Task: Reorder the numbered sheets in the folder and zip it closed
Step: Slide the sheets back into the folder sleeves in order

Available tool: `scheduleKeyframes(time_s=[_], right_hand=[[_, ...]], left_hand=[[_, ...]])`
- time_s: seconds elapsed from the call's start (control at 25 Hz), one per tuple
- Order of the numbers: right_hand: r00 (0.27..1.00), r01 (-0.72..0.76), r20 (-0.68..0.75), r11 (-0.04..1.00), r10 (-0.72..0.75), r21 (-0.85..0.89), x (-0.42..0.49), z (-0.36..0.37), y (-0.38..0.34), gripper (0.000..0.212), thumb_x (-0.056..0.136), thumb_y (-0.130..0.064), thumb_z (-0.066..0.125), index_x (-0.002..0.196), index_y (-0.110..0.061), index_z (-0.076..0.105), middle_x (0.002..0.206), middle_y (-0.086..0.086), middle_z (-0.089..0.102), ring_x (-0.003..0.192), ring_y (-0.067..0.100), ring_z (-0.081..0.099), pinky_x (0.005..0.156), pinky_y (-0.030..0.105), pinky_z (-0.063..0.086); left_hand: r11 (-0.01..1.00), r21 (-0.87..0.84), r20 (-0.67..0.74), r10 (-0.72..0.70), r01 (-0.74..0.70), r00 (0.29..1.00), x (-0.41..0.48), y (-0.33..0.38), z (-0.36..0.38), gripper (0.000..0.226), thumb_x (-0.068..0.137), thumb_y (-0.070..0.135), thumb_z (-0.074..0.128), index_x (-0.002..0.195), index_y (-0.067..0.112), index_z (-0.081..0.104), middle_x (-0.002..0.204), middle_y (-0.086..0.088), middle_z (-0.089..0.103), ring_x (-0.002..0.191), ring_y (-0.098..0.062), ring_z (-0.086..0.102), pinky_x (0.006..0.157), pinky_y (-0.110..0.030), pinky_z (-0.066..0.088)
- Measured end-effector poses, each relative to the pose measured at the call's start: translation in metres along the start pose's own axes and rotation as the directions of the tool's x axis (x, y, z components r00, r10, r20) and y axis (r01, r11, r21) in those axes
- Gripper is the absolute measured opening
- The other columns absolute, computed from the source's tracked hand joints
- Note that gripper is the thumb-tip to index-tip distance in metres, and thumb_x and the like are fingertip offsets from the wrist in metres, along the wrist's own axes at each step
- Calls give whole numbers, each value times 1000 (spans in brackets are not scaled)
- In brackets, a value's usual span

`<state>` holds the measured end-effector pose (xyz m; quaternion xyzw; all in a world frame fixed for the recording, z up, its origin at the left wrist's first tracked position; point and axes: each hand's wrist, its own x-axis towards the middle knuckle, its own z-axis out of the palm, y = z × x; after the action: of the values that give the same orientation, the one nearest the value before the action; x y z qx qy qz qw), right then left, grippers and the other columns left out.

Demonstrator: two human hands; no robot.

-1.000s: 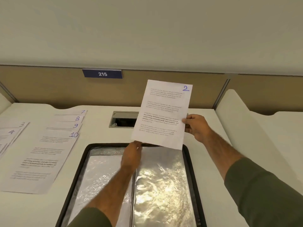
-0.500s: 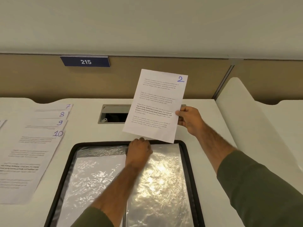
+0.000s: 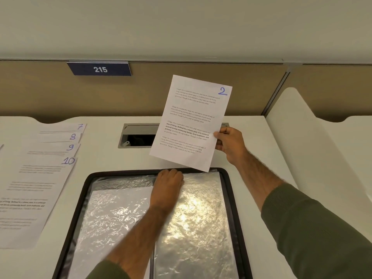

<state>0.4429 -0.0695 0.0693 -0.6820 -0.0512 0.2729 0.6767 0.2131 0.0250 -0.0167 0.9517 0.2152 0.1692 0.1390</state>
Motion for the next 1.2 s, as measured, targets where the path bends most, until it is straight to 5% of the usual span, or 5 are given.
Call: scheduleKeyframes(time_s=[0.32, 0.52, 0.68, 0.92, 1.2], right_hand=[[999, 31, -28, 999, -30, 22, -3, 1, 9, 8, 93, -1, 66, 88, -7, 65, 104, 14, 75, 89, 27, 75, 76, 43, 62], [999, 32, -38, 998, -30, 52, -2, -1, 13, 7, 93, -1, 66, 89, -7, 66, 102, 12, 76, 85, 24, 75, 77, 45, 63], [999, 34, -19, 995, -32, 95, -4, 2, 13, 9, 93, 0, 66, 89, -8, 66, 102, 11, 76, 84, 23, 75, 75, 44, 63], [999, 31, -12, 997, -30, 73, -7, 4, 22, 6, 93, -1, 67, 93, -6, 68, 104, 12, 76, 89, 27, 75, 76, 44, 63], [998, 31, -47, 998, -28, 53, -11, -9, 21, 8, 93, -1, 67, 91, -8, 67, 105, 13, 76, 91, 29, 75, 75, 42, 63]], left_hand=[[1000, -18, 56, -1, 2, 998, -2, -4, 5, 17, 84, 15, 76, 96, 27, 73, 91, 11, 71, 92, -12, 61, 92, -32, 45], [998, -60, 91, 5, 0, 996, 0, -5, 6, 16, 95, 14, 54, 96, 24, 65, 91, 9, 67, 91, -11, 57, 102, -37, 42], [998, -47, 101, 46, -41, 994, -5, -7, 10, 18, 98, 17, 49, 103, 20, 66, 116, 4, 67, 119, -16, 56, 115, -41, 34], [998, -54, 11, -5, 6, 1000, -5, -4, 0, 7, 94, 18, 63, 96, 22, 68, 100, 8, 59, 94, -15, 52, 85, -35, 45], [961, -231, 168, -116, 154, 979, 7, 0, -16, 14, 105, 27, 40, 101, 25, 53, 84, 10, 61, 68, -8, 57, 68, -35, 52]])
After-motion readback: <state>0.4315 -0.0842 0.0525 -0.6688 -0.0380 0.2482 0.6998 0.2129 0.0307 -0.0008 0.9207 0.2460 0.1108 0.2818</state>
